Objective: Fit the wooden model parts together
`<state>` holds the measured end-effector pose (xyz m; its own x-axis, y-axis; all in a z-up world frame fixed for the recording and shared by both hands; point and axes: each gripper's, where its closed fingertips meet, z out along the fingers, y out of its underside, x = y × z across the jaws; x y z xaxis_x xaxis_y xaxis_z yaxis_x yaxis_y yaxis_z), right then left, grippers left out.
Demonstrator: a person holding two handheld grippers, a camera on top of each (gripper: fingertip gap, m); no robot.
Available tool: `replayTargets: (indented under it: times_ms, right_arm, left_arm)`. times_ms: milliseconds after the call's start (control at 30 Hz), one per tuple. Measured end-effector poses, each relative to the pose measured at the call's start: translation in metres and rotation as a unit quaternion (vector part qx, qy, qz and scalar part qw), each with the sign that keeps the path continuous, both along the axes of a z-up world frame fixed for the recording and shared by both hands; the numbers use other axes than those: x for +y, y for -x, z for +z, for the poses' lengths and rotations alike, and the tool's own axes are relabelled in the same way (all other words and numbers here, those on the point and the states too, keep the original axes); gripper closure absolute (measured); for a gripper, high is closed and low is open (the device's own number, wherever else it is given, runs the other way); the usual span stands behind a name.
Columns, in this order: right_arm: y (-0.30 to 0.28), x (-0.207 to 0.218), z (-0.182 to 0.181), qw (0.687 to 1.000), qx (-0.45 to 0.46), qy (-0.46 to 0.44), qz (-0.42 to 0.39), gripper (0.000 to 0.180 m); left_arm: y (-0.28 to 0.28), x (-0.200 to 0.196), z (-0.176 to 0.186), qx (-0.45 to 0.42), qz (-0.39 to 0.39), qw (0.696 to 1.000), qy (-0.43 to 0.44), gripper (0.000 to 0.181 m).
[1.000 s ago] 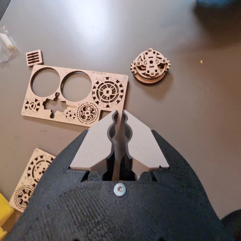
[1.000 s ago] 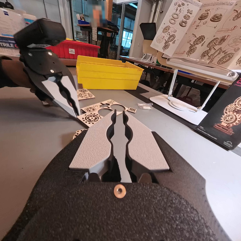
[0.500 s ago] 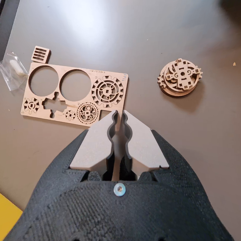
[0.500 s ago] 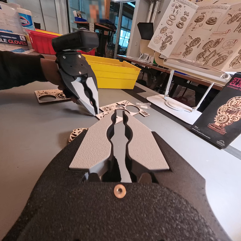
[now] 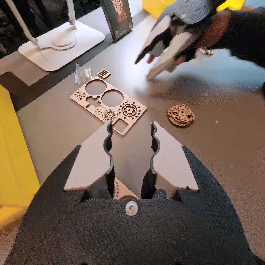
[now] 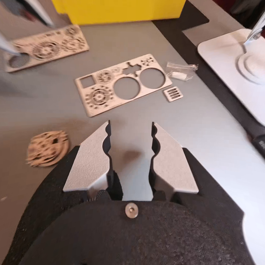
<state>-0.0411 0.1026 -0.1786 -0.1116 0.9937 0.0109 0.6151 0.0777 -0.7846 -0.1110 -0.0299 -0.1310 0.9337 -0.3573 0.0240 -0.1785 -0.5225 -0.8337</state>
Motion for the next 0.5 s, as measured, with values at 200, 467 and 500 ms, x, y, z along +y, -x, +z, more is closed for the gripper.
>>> replayTargets:
  times_ms: [200,467,500]
  right_arm:
    - [0.065,0.054,-0.016,0.992,-0.092,-0.050,0.073,0.131]
    - [0.081,0.062,-0.035,0.974,-0.175,-0.044,0.135,0.149]
    - [0.082,0.062,-0.035,0.975,-0.171,-0.044,0.138,0.151]
  left_arm:
    - [0.001,-0.060,0.009,-0.062,0.075,0.995,-0.035,0.128]
    - [0.013,-0.088,-0.005,-0.120,0.120,0.983,-0.073,0.134]
    - [0.013,-0.085,-0.007,-0.126,0.119,0.982,-0.073,0.134]
